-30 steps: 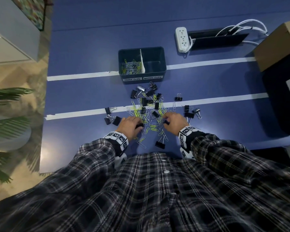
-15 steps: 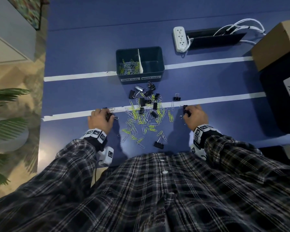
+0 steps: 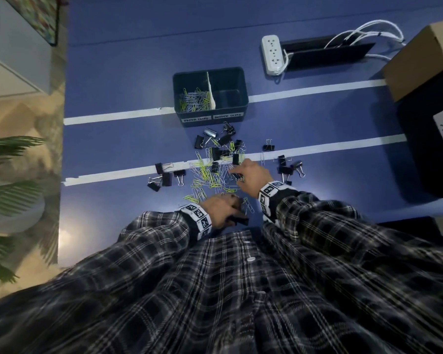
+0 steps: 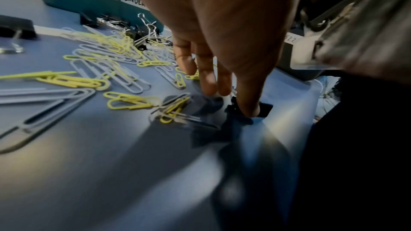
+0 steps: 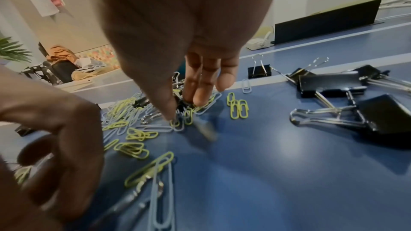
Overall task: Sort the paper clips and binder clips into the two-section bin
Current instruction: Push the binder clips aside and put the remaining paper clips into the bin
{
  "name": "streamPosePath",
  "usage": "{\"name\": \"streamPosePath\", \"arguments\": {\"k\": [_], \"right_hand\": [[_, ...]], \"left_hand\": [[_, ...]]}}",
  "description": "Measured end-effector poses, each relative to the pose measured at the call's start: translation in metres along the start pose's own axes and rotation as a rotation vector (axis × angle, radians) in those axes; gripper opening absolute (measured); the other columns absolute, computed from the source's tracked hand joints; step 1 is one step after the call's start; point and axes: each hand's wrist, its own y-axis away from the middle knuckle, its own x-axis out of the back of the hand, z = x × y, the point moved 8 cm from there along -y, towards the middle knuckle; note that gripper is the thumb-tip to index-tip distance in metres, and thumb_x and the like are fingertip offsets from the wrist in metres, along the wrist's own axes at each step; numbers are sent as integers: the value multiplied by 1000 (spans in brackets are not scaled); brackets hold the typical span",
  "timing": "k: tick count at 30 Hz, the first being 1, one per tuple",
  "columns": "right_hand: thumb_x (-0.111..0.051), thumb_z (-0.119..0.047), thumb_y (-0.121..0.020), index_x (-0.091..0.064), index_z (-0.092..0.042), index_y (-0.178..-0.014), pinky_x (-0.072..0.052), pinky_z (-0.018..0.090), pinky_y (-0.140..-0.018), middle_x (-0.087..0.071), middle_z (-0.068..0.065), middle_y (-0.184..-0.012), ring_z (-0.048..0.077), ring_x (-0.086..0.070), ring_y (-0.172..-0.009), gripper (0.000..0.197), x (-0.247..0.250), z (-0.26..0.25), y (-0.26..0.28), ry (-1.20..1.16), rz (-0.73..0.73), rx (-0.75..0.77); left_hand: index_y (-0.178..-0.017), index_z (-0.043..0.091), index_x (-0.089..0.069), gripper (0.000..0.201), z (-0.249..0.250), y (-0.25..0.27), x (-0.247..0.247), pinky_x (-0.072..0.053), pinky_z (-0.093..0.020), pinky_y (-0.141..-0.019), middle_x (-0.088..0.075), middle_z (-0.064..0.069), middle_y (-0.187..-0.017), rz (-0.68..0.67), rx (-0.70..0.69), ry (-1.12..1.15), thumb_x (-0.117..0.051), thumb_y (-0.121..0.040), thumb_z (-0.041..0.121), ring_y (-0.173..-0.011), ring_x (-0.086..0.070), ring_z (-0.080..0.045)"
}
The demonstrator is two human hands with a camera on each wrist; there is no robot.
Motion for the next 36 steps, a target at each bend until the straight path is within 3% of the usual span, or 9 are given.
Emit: {"name": "streamPosePath", "arguments": {"k": [3,8,15,19,22,25,27,31,36], "right_hand": [[-61,-24,-87,-58,-25,-115,-48,35,-76,-54,5,-115,27,-58,-103,29,1,10,3,-1,42,-35],[-62,-27,-89,-43,-30,-140,-50,42,-87,-52,8,-130,30,-55,-115,55,-5,12,6,37,-22,-23],[-62,-28,-87,-54,-21,-124,-53,40,-81,-58,9,-118,30,-61,-101,38,-1,3,2,11,12,-13],[-65,-33,-76,-63,-22,-108,-56,34,-75,-62,-4,-90,16,-61,-81,33,4,14,6,-296,86,-80],[-63,-22,-78,-65,-19,-96,-52,27,-67,-57,-7,-68,9,-52,-61,18,12,31,10,-606,167,-201],[-62,-18,-83,-68,-15,-93,-46,20,-64,-58,-6,-68,6,-50,-60,13,18,51,15,-721,222,-302],[-58,-20,-87,-70,-14,-87,-46,20,-61,-62,-6,-70,7,-53,-60,13,19,65,17,-792,234,-369],[-55,-17,-92,-66,-8,-85,-35,17,-40,-59,0,-65,12,-47,-50,16,12,72,22,-929,96,-446],[-63,-14,-86,-64,-11,-88,-41,18,-39,-71,8,-76,14,-59,-48,4,18,59,21,-842,-49,-433]], "left_hand": [[-113,36,-63,33,-16,7,-3,-48,-38,-90,-57,5,-114,13,60,-7,-63,-83,49,-109,-53,-17],[-104,25,-62,38,-28,17,-12,-38,-33,-91,-54,1,-112,0,154,-48,-67,-77,51,-107,-51,-20],[-104,27,-62,32,-26,21,-12,-38,-32,-91,-53,3,-112,42,175,-13,-66,-77,45,-107,-50,-18],[-90,22,-60,29,-32,31,11,-48,-33,-84,-53,5,-111,197,205,134,-64,-76,47,-97,-52,-15],[-87,18,-61,28,-51,45,38,-44,-30,-90,-56,0,-122,345,286,166,-65,-77,44,-108,-53,-17],[-90,18,-62,29,-91,64,46,-40,-36,-99,-57,-3,-126,371,474,100,-64,-79,45,-114,-53,-22],[-89,20,-61,30,-117,76,43,-44,-37,-93,-60,-3,-117,345,588,59,-62,-79,48,-106,-55,-22],[-89,21,-60,32,-146,93,38,-45,-40,-88,-58,-3,-110,331,717,63,-66,-75,49,-103,-55,-27],[-93,20,-60,33,-155,98,39,-41,-40,-90,-57,-5,-117,330,764,21,-66,-76,47,-107,-51,-29]]}}
